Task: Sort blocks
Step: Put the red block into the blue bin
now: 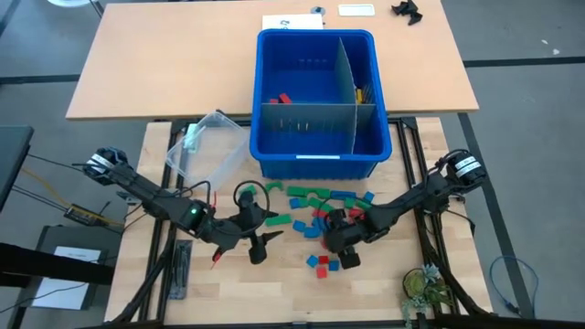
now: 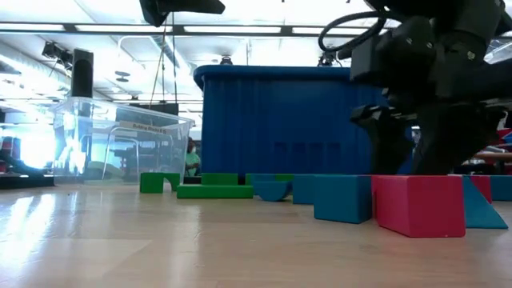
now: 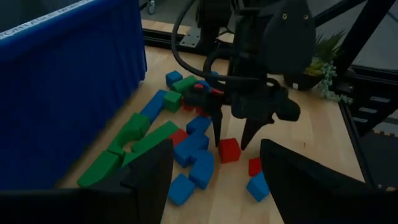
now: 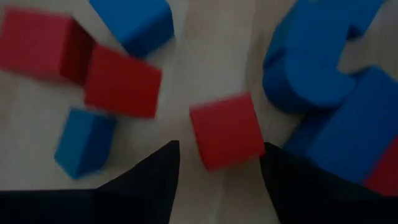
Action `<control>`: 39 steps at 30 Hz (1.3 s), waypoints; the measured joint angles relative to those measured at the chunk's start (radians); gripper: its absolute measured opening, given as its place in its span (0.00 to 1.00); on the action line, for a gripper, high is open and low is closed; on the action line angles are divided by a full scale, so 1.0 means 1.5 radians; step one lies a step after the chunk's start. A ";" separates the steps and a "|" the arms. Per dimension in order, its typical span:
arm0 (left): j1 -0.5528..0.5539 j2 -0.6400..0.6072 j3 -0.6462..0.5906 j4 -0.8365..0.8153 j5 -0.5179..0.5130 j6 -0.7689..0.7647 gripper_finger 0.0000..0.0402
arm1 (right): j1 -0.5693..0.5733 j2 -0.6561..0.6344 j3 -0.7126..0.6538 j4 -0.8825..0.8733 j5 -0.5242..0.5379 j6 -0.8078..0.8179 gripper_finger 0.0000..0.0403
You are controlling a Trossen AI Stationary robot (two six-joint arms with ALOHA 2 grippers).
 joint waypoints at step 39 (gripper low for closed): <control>0.000 0.000 0.000 0.012 0.005 0.002 0.62 | -0.033 0.054 -0.033 0.198 -0.024 -0.085 0.34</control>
